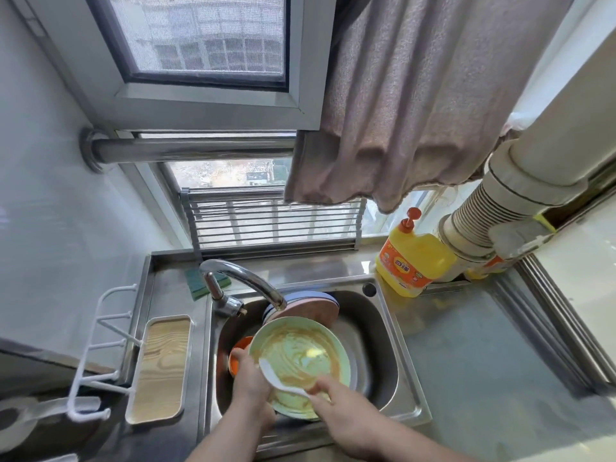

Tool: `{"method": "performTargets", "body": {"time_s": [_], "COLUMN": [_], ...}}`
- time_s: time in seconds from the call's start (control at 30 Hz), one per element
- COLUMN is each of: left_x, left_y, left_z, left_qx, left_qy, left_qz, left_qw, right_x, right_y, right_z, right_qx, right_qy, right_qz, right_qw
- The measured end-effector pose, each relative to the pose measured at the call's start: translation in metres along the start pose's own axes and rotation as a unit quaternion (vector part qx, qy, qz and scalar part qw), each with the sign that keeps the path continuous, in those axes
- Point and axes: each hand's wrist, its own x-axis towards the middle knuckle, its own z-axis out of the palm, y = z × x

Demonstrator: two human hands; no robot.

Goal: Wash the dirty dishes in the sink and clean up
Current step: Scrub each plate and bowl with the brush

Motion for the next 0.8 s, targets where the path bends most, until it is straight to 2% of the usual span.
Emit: {"method": "performTargets", "body": {"time_s": [0.1,0.2,0.3,0.4,0.5,0.63,0.73,0.8], "left_x": [0.014,-0.003,-0.002,0.010,0.008,0.011,0.023,0.020], "left_y": [0.007,0.001,0.004,0.011,0.002,0.005,0.009,0.014], "left_z": [-0.003,0.015,0.013,0.004,0.010,-0.002,-0.013,-0.010], "left_qx": [-0.012,-0.009,-0.045,-0.050,-0.033,-0.033,-0.026,-0.022], "left_qy": [0.022,-0.006,-0.019,-0.007,-0.009,0.039,0.054,0.056], "left_qz": [-0.001,-0.003,-0.008,0.016,0.053,0.090,0.122,0.131], "left_qw": [1.000,1.000,0.999,0.999,0.998,0.995,0.991,0.990], "right_x": [-0.004,0.005,0.007,-0.001,0.001,-0.016,-0.027,-0.022], "right_y": [0.003,-0.008,-0.005,0.008,0.010,0.023,0.040,0.047], "right_z": [-0.007,-0.007,-0.006,-0.008,-0.007,-0.028,-0.062,-0.077], "right_qx": [0.003,0.017,0.011,0.002,0.007,-0.097,-0.245,-0.298], "right_qy": [-0.015,0.038,0.022,-0.004,0.013,-0.006,0.012,0.036], "right_qz": [0.003,-0.021,-0.014,-0.009,-0.021,-0.018,-0.011,-0.004], "right_qw": [1.000,0.999,1.000,1.000,1.000,0.995,0.969,0.954]}}
